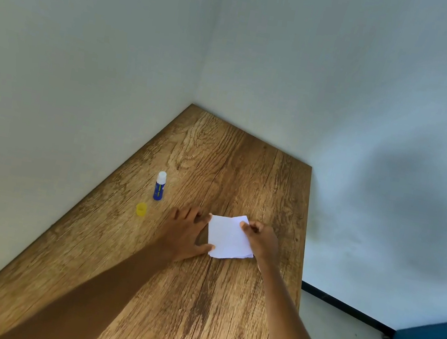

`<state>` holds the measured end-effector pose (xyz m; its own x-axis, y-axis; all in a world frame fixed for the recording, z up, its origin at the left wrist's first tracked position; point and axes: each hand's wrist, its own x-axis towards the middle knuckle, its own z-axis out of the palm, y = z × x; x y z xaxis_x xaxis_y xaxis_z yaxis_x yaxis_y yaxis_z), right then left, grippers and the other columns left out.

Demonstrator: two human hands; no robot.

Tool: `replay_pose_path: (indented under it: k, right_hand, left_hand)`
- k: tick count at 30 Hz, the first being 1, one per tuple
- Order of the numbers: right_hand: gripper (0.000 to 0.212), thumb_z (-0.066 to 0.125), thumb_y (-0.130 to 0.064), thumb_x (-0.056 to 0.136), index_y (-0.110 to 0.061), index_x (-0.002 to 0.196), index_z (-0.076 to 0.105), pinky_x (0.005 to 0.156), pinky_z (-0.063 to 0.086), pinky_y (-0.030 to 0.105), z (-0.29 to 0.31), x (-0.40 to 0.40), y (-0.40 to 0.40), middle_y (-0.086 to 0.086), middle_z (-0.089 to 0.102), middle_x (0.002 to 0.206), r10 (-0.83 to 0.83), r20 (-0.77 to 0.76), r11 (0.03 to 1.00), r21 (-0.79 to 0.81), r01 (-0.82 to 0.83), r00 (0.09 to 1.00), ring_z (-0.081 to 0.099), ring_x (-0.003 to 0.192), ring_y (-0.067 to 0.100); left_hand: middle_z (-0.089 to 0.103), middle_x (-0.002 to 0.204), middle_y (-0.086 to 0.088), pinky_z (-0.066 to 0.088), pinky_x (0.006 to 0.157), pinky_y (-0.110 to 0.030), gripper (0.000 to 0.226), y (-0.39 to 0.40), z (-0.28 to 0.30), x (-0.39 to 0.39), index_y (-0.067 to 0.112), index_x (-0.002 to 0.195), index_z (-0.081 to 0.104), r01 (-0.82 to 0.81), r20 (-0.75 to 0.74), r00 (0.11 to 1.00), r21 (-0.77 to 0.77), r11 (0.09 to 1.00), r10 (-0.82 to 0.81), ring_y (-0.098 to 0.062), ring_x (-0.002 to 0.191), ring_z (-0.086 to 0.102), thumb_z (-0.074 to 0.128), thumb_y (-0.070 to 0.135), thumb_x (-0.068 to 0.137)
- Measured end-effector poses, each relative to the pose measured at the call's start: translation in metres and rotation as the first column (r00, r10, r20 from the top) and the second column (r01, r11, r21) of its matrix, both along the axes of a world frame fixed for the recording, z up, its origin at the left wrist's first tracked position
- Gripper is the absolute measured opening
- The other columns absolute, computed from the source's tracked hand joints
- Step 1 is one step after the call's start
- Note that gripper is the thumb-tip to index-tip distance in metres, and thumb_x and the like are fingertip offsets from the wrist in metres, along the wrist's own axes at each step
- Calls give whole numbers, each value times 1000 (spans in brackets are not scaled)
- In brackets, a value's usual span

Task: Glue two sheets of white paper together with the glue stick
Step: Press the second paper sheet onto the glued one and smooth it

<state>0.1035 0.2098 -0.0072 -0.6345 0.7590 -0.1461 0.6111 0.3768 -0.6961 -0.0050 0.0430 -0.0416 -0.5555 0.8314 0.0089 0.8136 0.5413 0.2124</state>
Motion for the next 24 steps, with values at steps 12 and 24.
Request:
replay_pose_path:
  k: [12, 24]
  right_hand:
    - [36, 67, -12, 82, -3, 115, 58, 77, 52, 33, 10, 29, 5, 15, 64, 112, -3, -130, 972, -233, -28, 991, 60, 102, 26]
    - [24, 59, -28, 88, -7, 79, 65, 60, 39, 21, 6, 24, 1, 7, 60, 74, 24, 10, 986, -166, -22, 1000, 55, 70, 16]
  left_hand:
    - [24, 149, -5, 18, 111, -51, 83, 2, -3, 0, 23, 143, 21, 0, 19, 1000, -17, 1000, 0, -28, 137, 20, 41, 71, 78]
    - [29, 146, -4, 18, 110, -49, 83, 0, -9, 1, 26, 142, 24, -35, 8, 999, 57, 998, 34, -25, 136, 24, 41, 72, 76]
